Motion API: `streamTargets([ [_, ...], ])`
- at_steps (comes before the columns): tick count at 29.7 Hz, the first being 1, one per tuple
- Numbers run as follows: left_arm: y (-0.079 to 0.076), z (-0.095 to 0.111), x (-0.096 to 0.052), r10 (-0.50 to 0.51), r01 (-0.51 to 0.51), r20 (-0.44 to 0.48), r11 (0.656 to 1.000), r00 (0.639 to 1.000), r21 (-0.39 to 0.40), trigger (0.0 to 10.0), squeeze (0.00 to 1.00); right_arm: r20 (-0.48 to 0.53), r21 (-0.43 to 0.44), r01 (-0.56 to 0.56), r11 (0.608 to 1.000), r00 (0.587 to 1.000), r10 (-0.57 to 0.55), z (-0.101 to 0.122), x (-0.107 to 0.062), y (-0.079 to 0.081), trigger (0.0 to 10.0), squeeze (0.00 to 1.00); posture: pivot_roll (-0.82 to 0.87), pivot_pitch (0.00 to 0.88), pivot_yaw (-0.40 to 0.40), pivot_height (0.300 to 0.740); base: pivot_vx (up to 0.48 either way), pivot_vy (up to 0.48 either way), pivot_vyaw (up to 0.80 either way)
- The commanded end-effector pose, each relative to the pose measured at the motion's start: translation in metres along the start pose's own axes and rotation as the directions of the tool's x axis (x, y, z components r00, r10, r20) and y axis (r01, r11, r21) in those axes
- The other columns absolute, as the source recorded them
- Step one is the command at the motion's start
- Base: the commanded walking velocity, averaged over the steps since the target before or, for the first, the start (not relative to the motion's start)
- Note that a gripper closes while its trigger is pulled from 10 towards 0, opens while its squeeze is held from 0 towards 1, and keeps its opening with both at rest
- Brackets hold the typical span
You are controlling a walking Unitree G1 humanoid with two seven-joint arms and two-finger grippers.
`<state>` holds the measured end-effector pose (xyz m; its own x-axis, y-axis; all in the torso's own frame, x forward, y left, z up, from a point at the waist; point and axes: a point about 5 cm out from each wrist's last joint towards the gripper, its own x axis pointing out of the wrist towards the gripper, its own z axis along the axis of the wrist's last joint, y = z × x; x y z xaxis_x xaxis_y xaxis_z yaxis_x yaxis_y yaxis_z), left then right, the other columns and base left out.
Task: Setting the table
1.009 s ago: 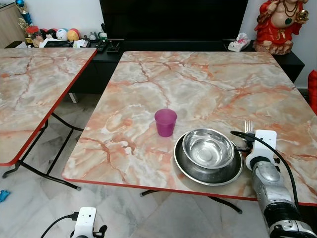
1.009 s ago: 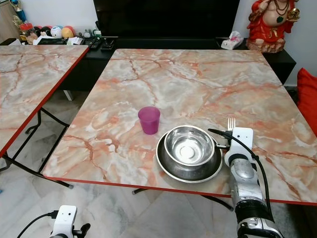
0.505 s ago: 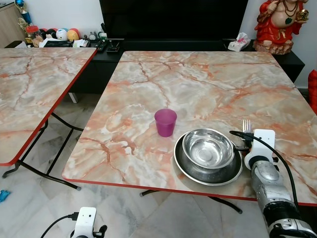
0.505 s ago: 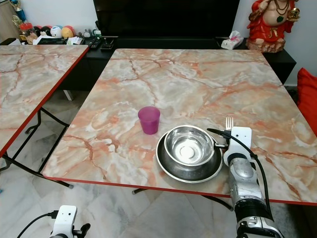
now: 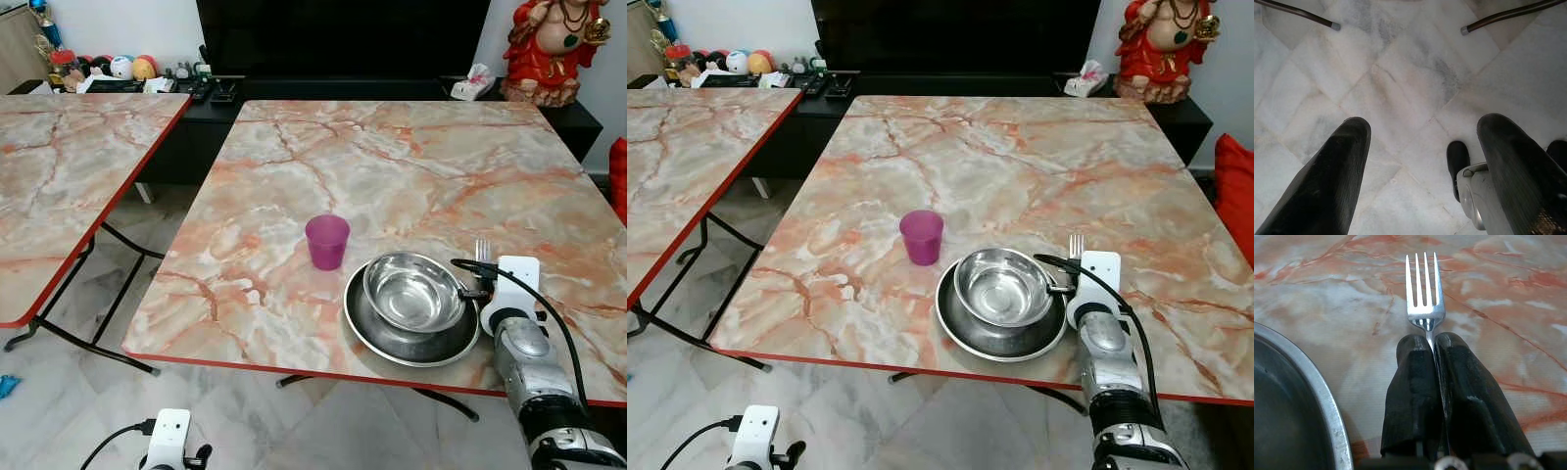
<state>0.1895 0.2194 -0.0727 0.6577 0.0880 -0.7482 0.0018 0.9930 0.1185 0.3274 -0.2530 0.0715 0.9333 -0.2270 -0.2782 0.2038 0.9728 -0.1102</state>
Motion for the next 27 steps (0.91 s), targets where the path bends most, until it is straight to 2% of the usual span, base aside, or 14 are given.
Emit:
streamTargets([
  [1, 0.0037, -0.0027, -0.0007, 0.007, -0.007, -0.017, 1.000, 1.000, 0.007, 10.0, 0.00, -0.024, -0.001, -0.007, 1.000, 1.000, 0.007, -0.0033, 0.0007, 0.0028, 10.0, 0.37, 0.06, 0.029, 0.044, 0.740, 0.000, 0.000, 0.00],
  [12, 0.0045, -0.0023, -0.0007, 0.009, -0.009, -0.016, 1.000, 1.000, 0.009, 10.0, 0.00, -0.027, 0.003, 0.002, 1.000, 1.000, -0.002, -0.0033, 0.0012, 0.0023, 10.0, 0.37, 0.06, 0.029, 0.046, 0.740, 0.000, 0.000, 0.00],
  [15, 0.0045, -0.0021, -0.0006, 0.009, -0.009, -0.016, 1.000, 1.000, 0.010, 10.0, 0.00, -0.027, 0.005, 0.002, 1.000, 1.000, -0.002, -0.0032, 0.0015, 0.0022, 10.0, 0.40, 0.06, 0.029, 0.046, 0.740, 0.000, 0.000, 0.00],
  [16, 0.0044, -0.0020, -0.0006, 0.009, -0.009, -0.015, 1.000, 1.000, 0.010, 10.0, 0.00, -0.024, 0.006, 0.006, 1.000, 1.000, -0.006, -0.0027, 0.0017, 0.0018, 10.0, 0.35, 0.06, 0.029, 0.047, 0.740, 0.000, 0.000, 0.00],
  [17, 0.0043, -0.0020, -0.0006, 0.009, -0.009, -0.015, 1.000, 1.000, 0.010, 10.0, 0.00, -0.022, 0.006, 0.008, 1.000, 1.000, -0.008, -0.0024, 0.0018, 0.0016, 10.0, 0.35, 0.06, 0.029, 0.047, 0.740, 0.000, 0.000, 0.00],
  [18, 0.0042, -0.0020, -0.0006, 0.009, -0.009, -0.015, 1.000, 1.000, 0.010, 10.0, 0.00, -0.015, 0.007, 0.010, 1.000, 1.000, -0.010, -0.0015, 0.0019, 0.0014, 10.0, 0.29, 0.06, 0.028, 0.046, 0.740, 0.000, 0.000, 0.00],
  [19, 0.0041, -0.0020, -0.0006, 0.009, -0.008, -0.014, 1.000, 1.000, 0.009, 10.0, 0.00, -0.009, 0.009, 0.010, 1.000, 1.000, -0.010, -0.0006, 0.0019, 0.0012, 10.0, 0.02, 0.06, 0.028, 0.046, 0.740, 0.000, 0.000, 0.00],
  [20, 0.0041, -0.0019, -0.0006, 0.009, -0.008, -0.014, 1.000, 1.000, 0.009, 10.0, 0.00, -0.004, 0.012, 0.011, 1.000, 1.000, -0.011, 0.0003, 0.0020, 0.0012, 10.0, 0.00, 0.06, 0.029, 0.046, 0.740, 0.000, 0.000, 0.00],
  [26, 0.0044, -0.0019, -0.0006, 0.009, -0.009, -0.015, 1.000, 1.000, 0.011, 10.0, 0.00, 0.012, 0.033, 0.012, 0.999, 1.000, -0.012, 0.0034, 0.0024, 0.0009, 10.0, 0.00, 0.06, 0.030, 0.047, 0.740, 0.000, 0.000, 0.00],
  [27, 0.0044, -0.0019, -0.0006, 0.009, -0.009, -0.014, 1.000, 1.000, 0.011, 10.0, 0.00, 0.013, 0.036, 0.010, 0.999, 1.000, -0.011, 0.0036, 0.0025, 0.0010, 10.0, 0.15, 0.06, 0.030, 0.047, 0.740, 0.000, 0.000, 0.00],
])
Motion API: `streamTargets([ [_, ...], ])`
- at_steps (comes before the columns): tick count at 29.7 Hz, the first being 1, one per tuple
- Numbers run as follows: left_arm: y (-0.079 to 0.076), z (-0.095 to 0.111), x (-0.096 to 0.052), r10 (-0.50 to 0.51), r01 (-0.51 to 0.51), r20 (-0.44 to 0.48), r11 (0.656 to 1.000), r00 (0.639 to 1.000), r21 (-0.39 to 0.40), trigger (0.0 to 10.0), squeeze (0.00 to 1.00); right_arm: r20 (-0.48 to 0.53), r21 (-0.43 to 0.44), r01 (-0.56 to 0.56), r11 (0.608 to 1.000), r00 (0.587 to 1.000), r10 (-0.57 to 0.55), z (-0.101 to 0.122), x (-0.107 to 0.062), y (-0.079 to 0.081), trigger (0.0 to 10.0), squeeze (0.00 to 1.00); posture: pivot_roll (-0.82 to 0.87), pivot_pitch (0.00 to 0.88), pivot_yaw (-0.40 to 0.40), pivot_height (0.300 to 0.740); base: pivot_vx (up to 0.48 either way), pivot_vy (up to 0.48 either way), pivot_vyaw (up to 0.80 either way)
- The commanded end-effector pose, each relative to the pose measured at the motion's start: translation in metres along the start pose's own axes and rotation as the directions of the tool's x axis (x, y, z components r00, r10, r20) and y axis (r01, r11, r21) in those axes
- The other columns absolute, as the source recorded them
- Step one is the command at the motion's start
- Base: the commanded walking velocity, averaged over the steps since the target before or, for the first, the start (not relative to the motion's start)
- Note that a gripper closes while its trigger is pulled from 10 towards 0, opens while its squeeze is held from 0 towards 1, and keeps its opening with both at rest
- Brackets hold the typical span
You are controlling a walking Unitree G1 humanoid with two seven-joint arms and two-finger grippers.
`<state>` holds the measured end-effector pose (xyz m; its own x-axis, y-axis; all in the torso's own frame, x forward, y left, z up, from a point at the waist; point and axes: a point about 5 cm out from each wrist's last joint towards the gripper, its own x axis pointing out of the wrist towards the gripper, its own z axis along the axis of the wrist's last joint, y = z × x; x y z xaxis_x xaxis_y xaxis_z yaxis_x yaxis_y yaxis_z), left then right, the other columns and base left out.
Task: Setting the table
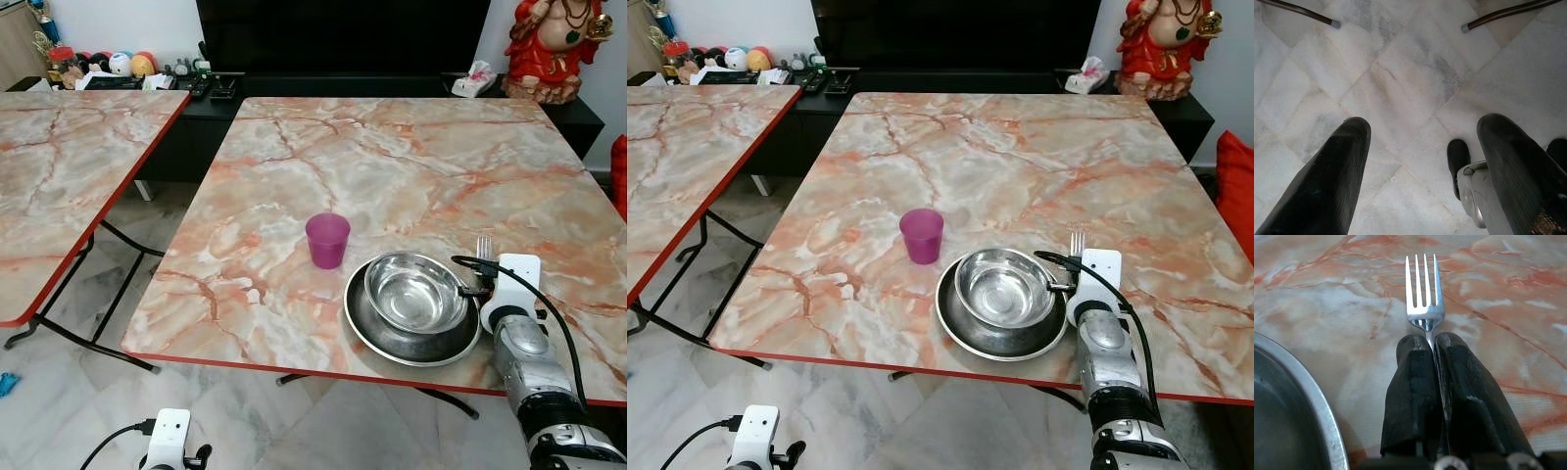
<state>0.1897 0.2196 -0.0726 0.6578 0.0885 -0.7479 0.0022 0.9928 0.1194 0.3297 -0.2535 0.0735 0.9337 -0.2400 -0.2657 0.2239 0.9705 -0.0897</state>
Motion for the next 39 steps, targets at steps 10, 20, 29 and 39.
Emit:
streamTargets([
  [10, 0.004, -0.002, 0.000, 0.008, -0.008, -0.014, 1.000, 1.000, 0.011, 10.0, 0.00, -0.005, 0.012, -0.003, 1.000, 1.000, 0.003, 0.000, 0.001, 0.001, 10.0, 0.85, 0.06, 0.030, 0.048, 0.740, 0.000, 0.000, 0.00],
  [20, 0.004, -0.001, 0.000, 0.010, -0.010, -0.012, 1.000, 1.000, 0.012, 10.0, 0.00, 0.022, 0.012, 0.013, 1.000, 1.000, -0.014, 0.005, 0.001, -0.001, 10.0, 0.00, 0.07, 0.031, 0.048, 0.740, 0.000, 0.000, 0.00],
  [29, 0.004, 0.000, 0.000, 0.009, -0.008, -0.011, 1.000, 1.000, 0.012, 10.0, 0.00, 0.081, 0.032, 0.014, 0.999, 0.997, -0.016, 0.016, 0.002, 0.001, 10.0, 0.00, 0.06, 0.029, 0.049, 0.740, 0.000, 0.000, 0.00],
  [39, 0.004, 0.000, 0.000, 0.007, -0.007, -0.010, 1.000, 1.000, 0.011, 10.0, 0.00, 0.123, 0.036, 0.015, 0.999, 0.992, -0.020, 0.021, 0.001, 0.001, 10.0, 0.00, 0.06, 0.029, 0.048, 0.740, 0.000, 0.000, 0.00],
])
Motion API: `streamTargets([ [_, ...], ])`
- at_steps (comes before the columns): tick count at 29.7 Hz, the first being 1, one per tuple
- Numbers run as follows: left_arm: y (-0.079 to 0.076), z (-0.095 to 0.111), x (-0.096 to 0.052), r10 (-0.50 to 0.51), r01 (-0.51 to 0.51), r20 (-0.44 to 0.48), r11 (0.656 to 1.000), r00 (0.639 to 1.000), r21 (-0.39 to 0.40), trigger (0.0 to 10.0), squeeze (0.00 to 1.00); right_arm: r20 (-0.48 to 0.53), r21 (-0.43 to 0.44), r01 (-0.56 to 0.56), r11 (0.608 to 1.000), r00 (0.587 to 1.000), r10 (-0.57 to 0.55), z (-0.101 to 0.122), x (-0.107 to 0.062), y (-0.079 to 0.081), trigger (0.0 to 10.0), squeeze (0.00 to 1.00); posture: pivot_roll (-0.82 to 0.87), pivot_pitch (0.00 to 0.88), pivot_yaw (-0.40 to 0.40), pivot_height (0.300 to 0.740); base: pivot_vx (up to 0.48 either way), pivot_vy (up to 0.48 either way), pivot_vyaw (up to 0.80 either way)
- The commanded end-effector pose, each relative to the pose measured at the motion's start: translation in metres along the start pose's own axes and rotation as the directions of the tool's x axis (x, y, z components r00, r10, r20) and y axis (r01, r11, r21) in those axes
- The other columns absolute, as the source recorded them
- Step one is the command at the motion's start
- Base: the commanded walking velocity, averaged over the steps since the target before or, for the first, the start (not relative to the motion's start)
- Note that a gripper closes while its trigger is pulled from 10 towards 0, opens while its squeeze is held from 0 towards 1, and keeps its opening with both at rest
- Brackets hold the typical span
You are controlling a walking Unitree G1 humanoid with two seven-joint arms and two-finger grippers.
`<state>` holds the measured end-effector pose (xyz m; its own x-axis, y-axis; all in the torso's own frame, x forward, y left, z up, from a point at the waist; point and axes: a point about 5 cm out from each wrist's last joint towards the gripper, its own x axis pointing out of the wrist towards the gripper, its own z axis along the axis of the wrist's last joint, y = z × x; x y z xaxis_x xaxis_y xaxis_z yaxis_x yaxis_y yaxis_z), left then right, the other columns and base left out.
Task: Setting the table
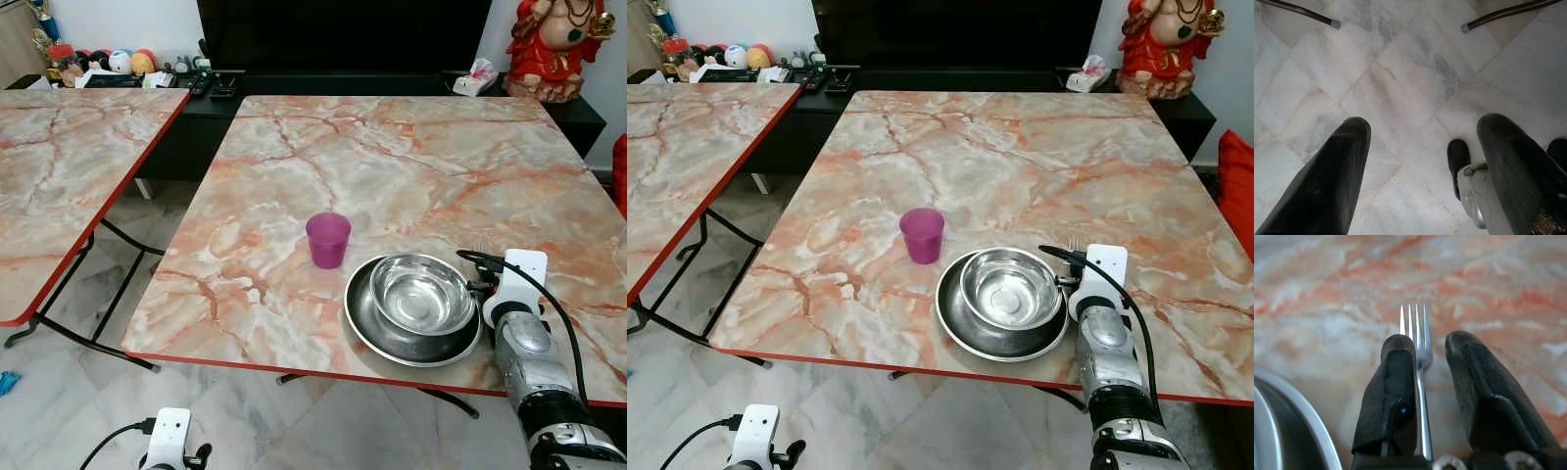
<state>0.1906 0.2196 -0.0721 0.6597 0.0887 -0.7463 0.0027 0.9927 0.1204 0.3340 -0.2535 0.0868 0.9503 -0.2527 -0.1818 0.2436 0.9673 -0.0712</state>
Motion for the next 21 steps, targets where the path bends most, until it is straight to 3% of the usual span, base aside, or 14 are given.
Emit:
streamTargets([
  [1, 0.004, -0.001, 0.000, 0.007, -0.007, -0.012, 1.000, 1.000, 0.009, 10.0, 0.00, 0.074, 0.024, 0.004, 1.000, 0.997, -0.005, 0.012, 0.000, 0.002, 10.0, 0.00, 0.06, 0.029, 0.048, 0.740, 0.000, 0.000, 0.00],
  [6, 0.004, -0.001, 0.000, 0.010, -0.010, -0.011, 1.000, 1.000, 0.008, 10.0, 0.00, 0.171, 0.031, 0.002, 1.000, 0.985, -0.007, 0.026, -0.004, 0.004, 10.0, 0.00, 0.06, 0.025, 0.044, 0.740, 0.000, 0.000, 0.00],
  [14, 0.004, -0.001, -0.001, 0.011, -0.011, 0.000, 1.000, 1.000, 0.002, 10.0, 0.00, 0.327, 0.059, -0.016, 0.998, 0.945, -0.004, 0.039, -0.026, 0.016, 10.0, 0.00, 0.06, 0.004, 0.038, 0.740, 0.000, 0.000, 0.00],
  [21, 0.005, -0.005, -0.002, 0.011, -0.011, -0.008, 1.000, 1.000, -0.005, 10.0, 0.00, 0.370, 0.082, -0.010, 0.997, 0.929, -0.021, 0.041, -0.040, 0.019, 10.0, 0.00, 0.06, 0.000, 0.025, 0.740, 0.000, 0.000, 0.00],
])
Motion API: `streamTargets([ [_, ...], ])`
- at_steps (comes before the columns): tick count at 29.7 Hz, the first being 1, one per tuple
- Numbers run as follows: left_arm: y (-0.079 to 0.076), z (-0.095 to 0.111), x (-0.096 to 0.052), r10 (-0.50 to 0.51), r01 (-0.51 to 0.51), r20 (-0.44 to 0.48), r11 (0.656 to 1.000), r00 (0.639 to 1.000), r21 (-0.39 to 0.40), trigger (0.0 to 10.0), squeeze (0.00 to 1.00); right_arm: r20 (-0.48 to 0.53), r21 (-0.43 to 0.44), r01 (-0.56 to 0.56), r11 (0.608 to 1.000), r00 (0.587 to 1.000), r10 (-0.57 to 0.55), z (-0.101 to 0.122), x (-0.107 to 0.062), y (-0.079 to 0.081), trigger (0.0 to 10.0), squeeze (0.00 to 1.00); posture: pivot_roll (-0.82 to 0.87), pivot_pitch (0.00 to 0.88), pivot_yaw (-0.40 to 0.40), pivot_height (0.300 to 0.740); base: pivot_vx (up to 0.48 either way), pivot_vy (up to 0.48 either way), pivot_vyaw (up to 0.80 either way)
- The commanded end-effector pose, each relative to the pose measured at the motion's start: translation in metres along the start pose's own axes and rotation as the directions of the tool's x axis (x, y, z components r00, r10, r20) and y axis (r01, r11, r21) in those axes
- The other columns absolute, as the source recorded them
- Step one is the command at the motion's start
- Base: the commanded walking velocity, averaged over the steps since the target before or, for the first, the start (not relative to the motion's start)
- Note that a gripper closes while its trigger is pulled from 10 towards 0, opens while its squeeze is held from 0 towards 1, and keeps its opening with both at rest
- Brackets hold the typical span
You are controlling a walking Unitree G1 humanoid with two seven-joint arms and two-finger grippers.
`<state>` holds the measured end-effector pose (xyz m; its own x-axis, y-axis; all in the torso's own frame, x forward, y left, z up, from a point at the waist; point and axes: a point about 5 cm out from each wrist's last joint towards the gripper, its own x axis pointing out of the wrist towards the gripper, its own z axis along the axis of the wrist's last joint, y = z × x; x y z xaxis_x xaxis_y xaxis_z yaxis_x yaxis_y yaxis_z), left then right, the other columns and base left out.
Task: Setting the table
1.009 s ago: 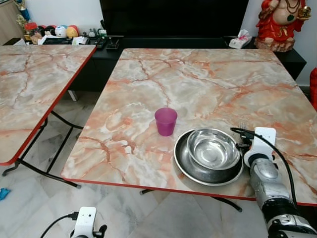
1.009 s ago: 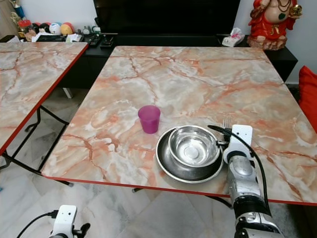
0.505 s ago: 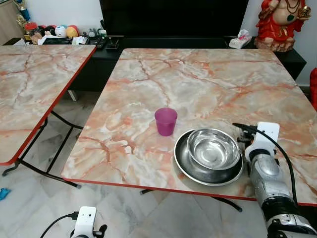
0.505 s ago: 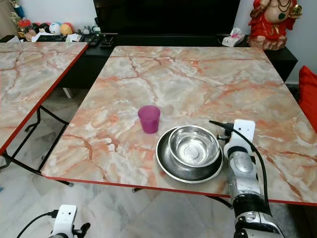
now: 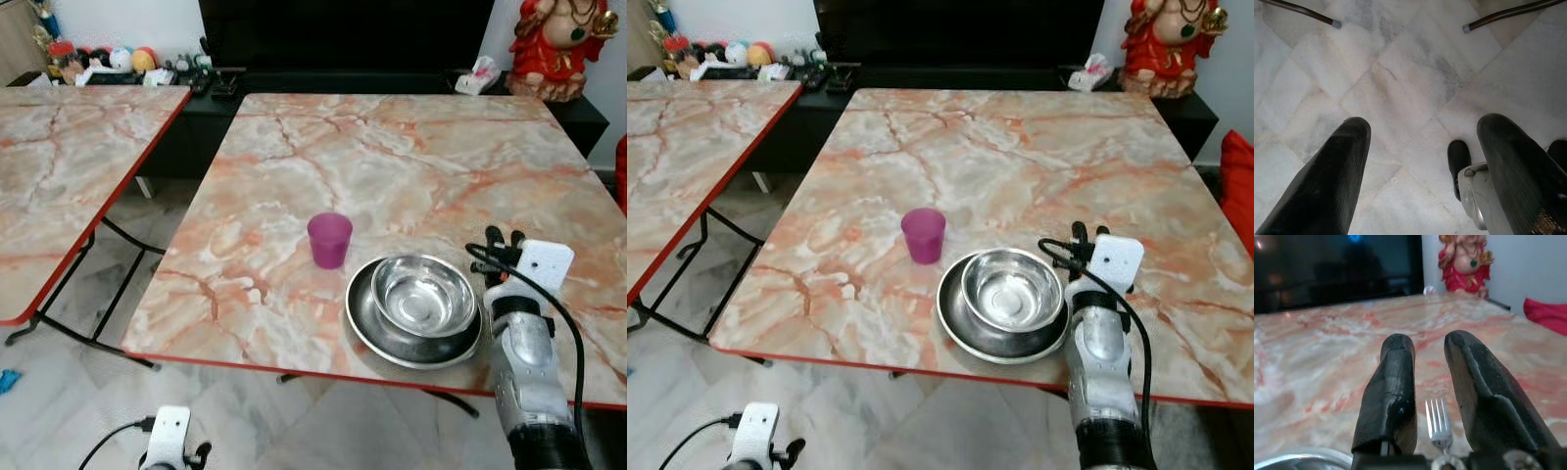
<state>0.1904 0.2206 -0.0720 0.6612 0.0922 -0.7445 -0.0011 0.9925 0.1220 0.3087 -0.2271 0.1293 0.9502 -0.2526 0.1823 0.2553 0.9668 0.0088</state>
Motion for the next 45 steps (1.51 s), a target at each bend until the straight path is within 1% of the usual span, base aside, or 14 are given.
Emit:
streamTargets([
  [1, 0.004, -0.006, -0.002, 0.011, -0.011, -0.015, 1.000, 1.000, -0.005, 10.0, 0.00, 0.013, -0.008, -0.009, 1.000, 1.000, 0.009, 0.004, -0.002, 0.003, 10.0, 0.00, 0.06, 0.000, 0.024, 0.740, 0.000, 0.000, 0.00],
  [4, 0.004, -0.006, -0.002, 0.010, -0.010, -0.013, 1.000, 1.000, -0.006, 10.0, 0.00, 0.033, 0.011, -0.007, 1.000, 0.999, 0.006, 0.009, -0.001, 0.004, 10.0, 0.00, 0.06, 0.000, 0.020, 0.740, 0.000, 0.178, 0.00],
  [9, 0.004, -0.005, -0.002, 0.008, -0.008, -0.011, 1.000, 1.000, -0.005, 10.0, 0.00, 0.052, 0.011, -0.011, 1.000, 0.999, 0.010, 0.018, 0.002, 0.007, 10.0, 0.00, 0.05, 0.000, 0.023, 0.740, 0.000, 0.341, 0.00],
  [10, 0.003, -0.006, -0.002, 0.007, -0.007, -0.015, 1.000, 1.000, -0.005, 10.0, 0.00, 0.065, -0.004, -0.016, 1.000, 0.998, 0.016, 0.021, 0.001, 0.009, 10.0, 0.00, 0.05, 0.000, 0.026, 0.740, 0.000, 0.341, 0.00],
  [16, 0.002, -0.004, -0.001, 0.007, -0.007, -0.014, 1.000, 1.000, -0.008, 10.0, 0.00, 0.080, 0.016, -0.024, 1.000, 0.997, 0.023, 0.026, 0.002, 0.015, 10.0, 0.00, 0.06, 0.000, 0.023, 0.740, 0.000, 0.341, 0.00],
  [20, 0.002, -0.002, -0.001, 0.009, -0.009, -0.011, 1.000, 1.000, -0.011, 10.0, 0.00, 0.092, 0.003, -0.034, 0.999, 0.995, 0.033, 0.031, 0.002, 0.018, 10.0, 0.00, 0.06, 0.000, 0.025, 0.740, 0.000, 0.341, 0.00],
  [24, 0.001, -0.001, 0.000, 0.010, -0.010, -0.010, 1.000, 1.000, -0.015, 10.0, 0.00, 0.106, 0.007, -0.033, 0.999, 0.994, 0.032, 0.036, 0.003, 0.019, 10.0, 0.00, 0.06, 0.000, 0.025, 0.740, 0.000, 0.340, 0.00],
  [38, 0.000, -0.003, -0.001, 0.010, -0.010, -0.016, 1.000, 1.000, -0.024, 10.0, 0.00, 0.115, 0.004, -0.047, 0.999, 0.992, 0.047, 0.041, 0.004, 0.024, 10.0, 0.00, 0.06, 0.000, 0.024, 0.740, 0.000, 0.341, 0.00],
  [45, 0.000, -0.005, -0.001, 0.010, -0.011, -0.016, 1.000, 1.000, -0.027, 10.0, 0.00, 0.111, -0.004, -0.074, 0.997, 0.991, 0.074, 0.041, 0.003, 0.031, 10.0, 0.00, 0.06, 0.000, 0.024, 0.740, 0.000, 0.336, 0.00],
])
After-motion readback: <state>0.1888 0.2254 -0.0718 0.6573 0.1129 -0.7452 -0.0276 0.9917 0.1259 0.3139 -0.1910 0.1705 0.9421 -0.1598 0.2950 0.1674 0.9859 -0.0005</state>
